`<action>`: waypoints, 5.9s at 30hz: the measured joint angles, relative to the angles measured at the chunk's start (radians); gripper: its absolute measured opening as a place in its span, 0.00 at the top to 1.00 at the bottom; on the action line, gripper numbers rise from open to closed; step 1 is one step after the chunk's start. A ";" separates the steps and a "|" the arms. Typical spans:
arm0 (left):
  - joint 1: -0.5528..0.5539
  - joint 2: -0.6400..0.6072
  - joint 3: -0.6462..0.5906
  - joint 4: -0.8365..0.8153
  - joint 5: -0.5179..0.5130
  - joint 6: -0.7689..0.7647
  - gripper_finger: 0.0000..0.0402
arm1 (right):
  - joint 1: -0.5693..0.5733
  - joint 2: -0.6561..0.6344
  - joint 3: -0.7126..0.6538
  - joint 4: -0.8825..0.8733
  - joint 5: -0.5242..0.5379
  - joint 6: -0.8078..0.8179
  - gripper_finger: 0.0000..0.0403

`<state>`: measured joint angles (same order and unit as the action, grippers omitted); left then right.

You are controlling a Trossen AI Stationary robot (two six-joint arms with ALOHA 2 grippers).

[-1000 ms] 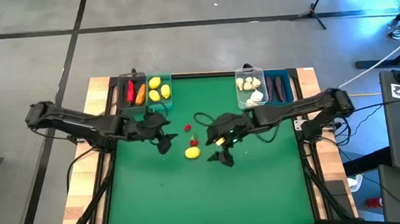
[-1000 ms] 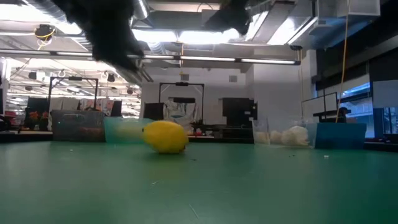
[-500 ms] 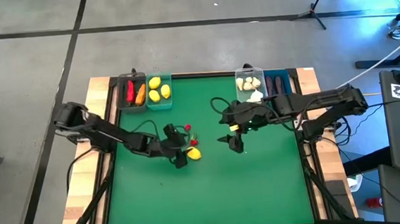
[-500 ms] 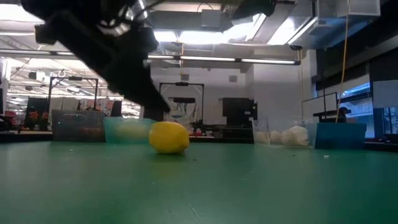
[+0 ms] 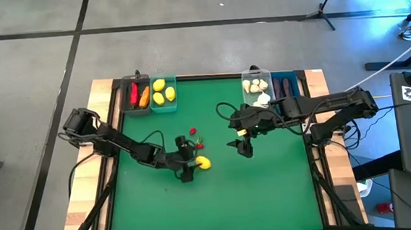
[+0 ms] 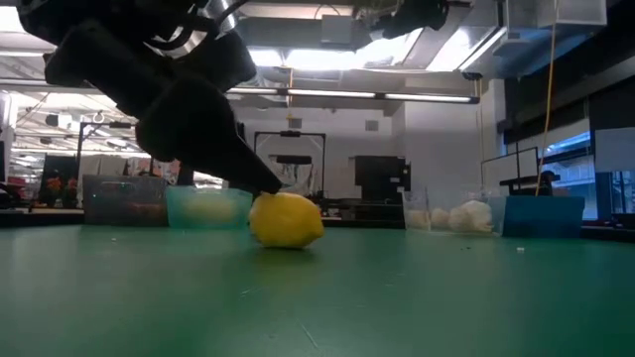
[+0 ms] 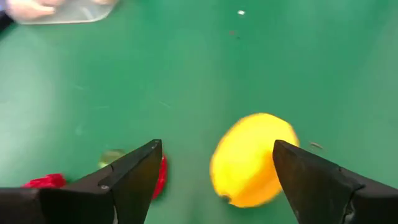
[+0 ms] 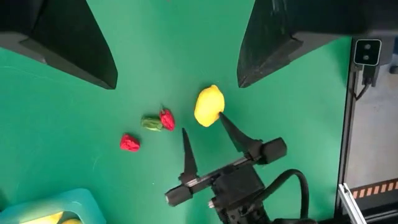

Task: Sort produce into baskets
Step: Put the lemon into the transparent light blue bin, then put the top red pepper into the black bin

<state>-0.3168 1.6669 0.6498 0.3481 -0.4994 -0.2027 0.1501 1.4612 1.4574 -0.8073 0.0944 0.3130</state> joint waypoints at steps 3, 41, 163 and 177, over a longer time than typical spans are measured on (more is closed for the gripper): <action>-0.004 -0.001 0.000 0.000 0.052 0.004 0.24 | 0.000 0.000 0.000 -0.008 0.000 0.000 0.18; 0.071 0.116 0.010 0.109 0.318 -0.014 0.48 | 0.000 0.000 0.000 -0.033 0.002 0.019 0.18; 0.363 -0.076 -0.175 0.218 -0.051 -0.170 0.25 | -0.013 -0.806 -0.603 0.460 0.388 0.020 0.18; 0.267 0.133 -0.185 0.359 -0.249 -0.268 0.25 | -0.013 -0.806 -0.603 0.431 0.394 0.080 0.18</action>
<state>-0.0502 1.7998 0.4644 0.7069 -0.7485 -0.4709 0.1368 0.6556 0.8543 -0.3760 0.4881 0.3930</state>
